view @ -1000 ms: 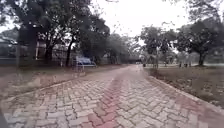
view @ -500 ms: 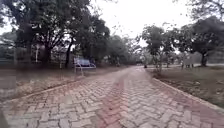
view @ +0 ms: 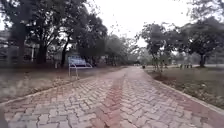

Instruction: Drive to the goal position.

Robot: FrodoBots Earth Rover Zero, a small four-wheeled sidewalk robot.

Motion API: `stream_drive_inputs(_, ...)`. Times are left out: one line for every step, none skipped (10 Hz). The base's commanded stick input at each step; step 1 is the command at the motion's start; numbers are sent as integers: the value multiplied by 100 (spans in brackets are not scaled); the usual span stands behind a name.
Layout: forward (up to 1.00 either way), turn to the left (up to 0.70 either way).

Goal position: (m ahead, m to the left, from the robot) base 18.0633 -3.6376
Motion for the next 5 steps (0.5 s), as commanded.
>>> stream_drive_inputs(70, 0)
stream_drive_inputs(70, 0)
stream_drive_inputs(70, 0)
stream_drive_inputs(70, 0)
stream_drive_inputs(70, 0)
